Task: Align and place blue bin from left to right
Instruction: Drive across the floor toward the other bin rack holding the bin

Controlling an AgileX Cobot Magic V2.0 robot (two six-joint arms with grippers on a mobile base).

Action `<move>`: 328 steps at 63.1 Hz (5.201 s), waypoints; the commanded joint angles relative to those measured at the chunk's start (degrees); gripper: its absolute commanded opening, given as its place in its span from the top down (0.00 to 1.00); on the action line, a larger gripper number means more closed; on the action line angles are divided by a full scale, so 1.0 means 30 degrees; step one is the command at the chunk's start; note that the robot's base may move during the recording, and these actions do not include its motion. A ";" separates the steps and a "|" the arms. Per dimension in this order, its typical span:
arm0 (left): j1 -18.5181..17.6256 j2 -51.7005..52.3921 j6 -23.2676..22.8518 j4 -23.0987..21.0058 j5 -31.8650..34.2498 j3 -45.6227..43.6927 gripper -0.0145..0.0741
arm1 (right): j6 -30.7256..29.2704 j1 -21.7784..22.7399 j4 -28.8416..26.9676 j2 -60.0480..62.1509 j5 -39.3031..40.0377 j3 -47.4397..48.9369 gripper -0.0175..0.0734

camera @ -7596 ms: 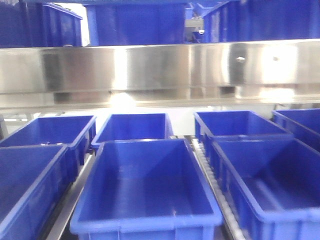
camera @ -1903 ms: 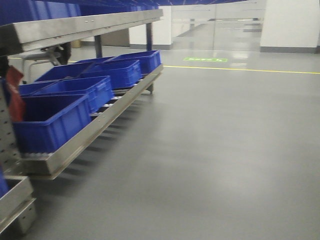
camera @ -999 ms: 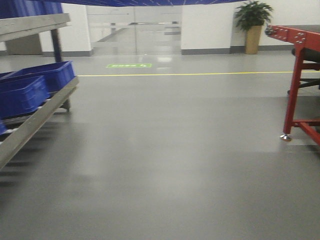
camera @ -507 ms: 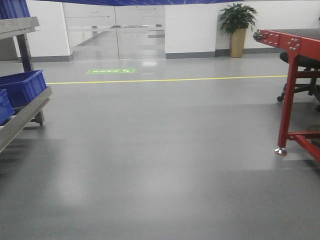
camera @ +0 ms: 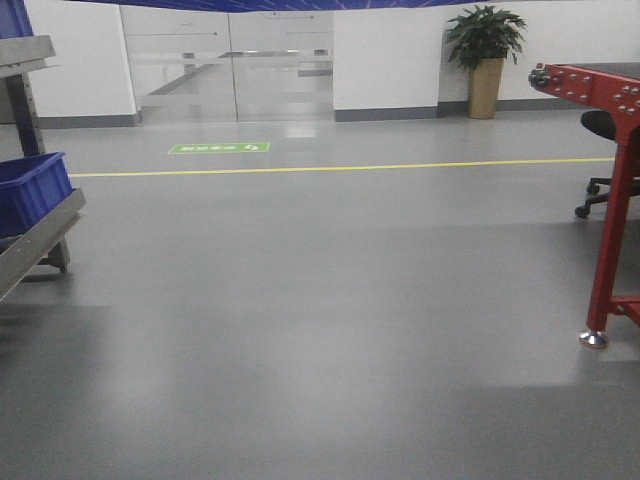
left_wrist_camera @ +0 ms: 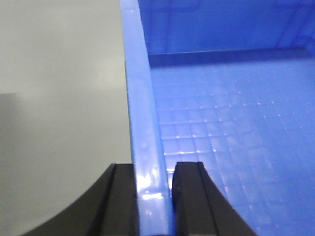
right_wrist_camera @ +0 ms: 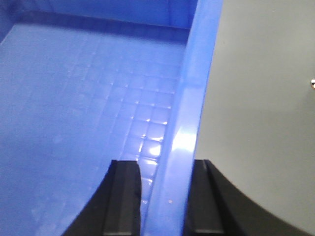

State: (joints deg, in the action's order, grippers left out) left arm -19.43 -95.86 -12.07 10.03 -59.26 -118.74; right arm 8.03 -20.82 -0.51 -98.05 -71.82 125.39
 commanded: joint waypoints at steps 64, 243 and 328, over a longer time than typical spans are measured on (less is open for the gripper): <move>-0.0083 0.0239 0.0301 0.0075 0.2266 -0.0279 0.86 | -0.0881 -0.0076 -0.0393 0.0357 0.1980 0.0385 0.89; -0.0083 0.0198 0.0301 0.1426 0.2266 -0.0279 0.86 | -0.0881 -0.0076 -0.0393 -0.2181 0.4101 0.0385 0.89; -0.0083 0.0198 0.0301 0.1711 0.2266 -0.0279 0.86 | -0.0881 -0.0076 -0.0393 -0.2181 0.4101 0.0385 0.89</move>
State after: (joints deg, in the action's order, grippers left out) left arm -19.34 -96.71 -12.64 15.46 -58.36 -118.63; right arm 6.84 -20.82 -1.40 -105.52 -65.46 125.39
